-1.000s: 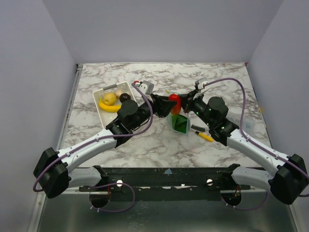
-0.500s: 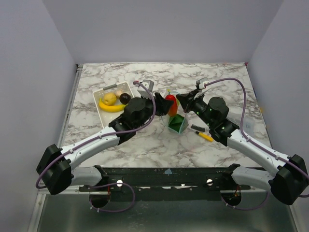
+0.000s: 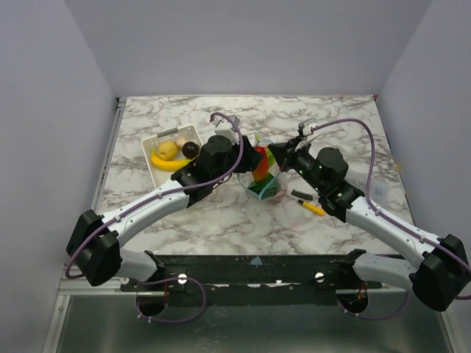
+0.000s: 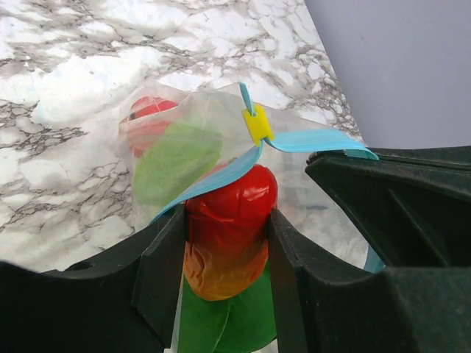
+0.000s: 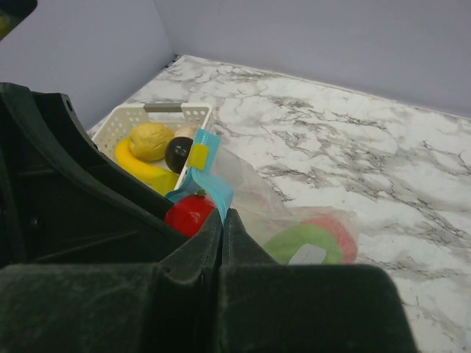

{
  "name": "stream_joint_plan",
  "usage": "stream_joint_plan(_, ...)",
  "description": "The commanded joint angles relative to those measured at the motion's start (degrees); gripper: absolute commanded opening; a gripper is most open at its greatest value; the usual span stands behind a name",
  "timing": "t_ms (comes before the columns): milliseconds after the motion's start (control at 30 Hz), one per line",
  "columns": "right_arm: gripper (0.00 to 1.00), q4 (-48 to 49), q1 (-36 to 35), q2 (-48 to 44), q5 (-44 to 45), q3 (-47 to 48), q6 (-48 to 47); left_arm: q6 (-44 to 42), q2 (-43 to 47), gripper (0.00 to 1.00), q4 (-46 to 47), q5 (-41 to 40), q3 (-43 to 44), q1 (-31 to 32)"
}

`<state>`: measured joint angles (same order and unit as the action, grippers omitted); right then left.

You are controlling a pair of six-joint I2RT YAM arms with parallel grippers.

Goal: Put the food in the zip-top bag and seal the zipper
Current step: Place the fake fruit in the zipper food storage bag.

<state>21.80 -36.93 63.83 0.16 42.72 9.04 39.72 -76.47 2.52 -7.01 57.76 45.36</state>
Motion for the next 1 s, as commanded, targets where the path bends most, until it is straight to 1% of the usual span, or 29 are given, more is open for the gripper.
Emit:
stream_joint_plan(0, 0.01, 3.5, -0.3, -0.7, 0.3, 0.1, 0.2, 1.2, -2.8, 0.07, -3.6, 6.1, 2.2, -1.8)
stream_joint_plan(33, 0.01, 3.4, -0.3, -0.4, 0.3, 0.1, 0.1, 1.2, -3.2, 0.07, -3.8, 6.8, 2.6, -2.1)
stream_joint_plan(67, 0.01, 3.0, -0.3, -0.3, 0.3, 0.4, 0.1, 1.0, -3.5, 0.09, -4.2, 7.0, 3.1, -2.2)
stream_joint_plan(100, 0.01, 2.9, -0.3, -0.3, 0.3, 0.5, 0.1, 0.7, -3.8, 0.17, -4.7, 6.9, 3.7, -2.2)
stream_joint_plan(133, 0.01, 2.9, -0.2, -0.3, 0.3, 0.5, 0.1, 0.5, -4.1, 0.26, -5.5, 8.5, 4.3, -2.4)
stream_joint_plan(200, 0.01, 2.9, -0.3, -0.5, 0.3, 0.4, 0.0, 0.4, -4.6, 0.36, -7.6, 8.7, 5.6, -2.7)
stream_joint_plan(267, 0.0, 2.9, -0.3, -0.6, 0.3, 0.4, -0.2, 0.4, -4.5, 0.42, -8.3, 9.6, 6.2, -3.2)
stream_joint_plan(400, 0.0, 2.9, -0.3, -0.9, 0.3, 0.2, -0.2, -0.8, -4.1, 0.5, -9.3, 11.3, 7.3, -3.7)
stream_joint_plan(433, 0.01, 3.1, -0.3, -0.8, 0.3, 0.1, -0.2, -0.9, -3.8, 0.53, -9.7, 11.6, 7.8, -3.8)
stream_joint_plan(500, 0.01, 3.1, -0.2, -0.4, 0.3, 0.2, -0.2, -1.2, -3.2, 0.67, -10.0, 12.4, 7.8, -3.9)
stream_joint_plan(567, 0.01, 2.7, -0.2, -0.1, 0.3, 0.6, -0.2, -1.2, -2.5, 0.69, -10.4, 12.9, 7.6, -3.9)
stream_joint_plan(833, 0.01, 2.9, -0.3, -1.1, 0.3, 0.1, -0.5, -1.5, 1.0, 0.69, -11.1, 13.5, 4.5, -5.3)
stream_joint_plan(867, 0.01, 3.1, -0.2, -0.9, 0.3, 0.1, -0.4, -1.4, 1.4, 0.67, -10.7, 13.5, 4.0, -5.4)
stream_joint_plan(900, 0.01, 3.2, -0.3, -0.6, 0.3, 0.1, -0.4, -1.2, 1.4, 0.64, -10.4, 13.9, 3.6, -5.5)
stream_joint_plan(967, 0.01, 3.0, -0.3, 0.0, -1.6, 0.4, -0.4, -1.2, 1.0, 0.53, -9.4, 15.0, 3.5, -5.6)
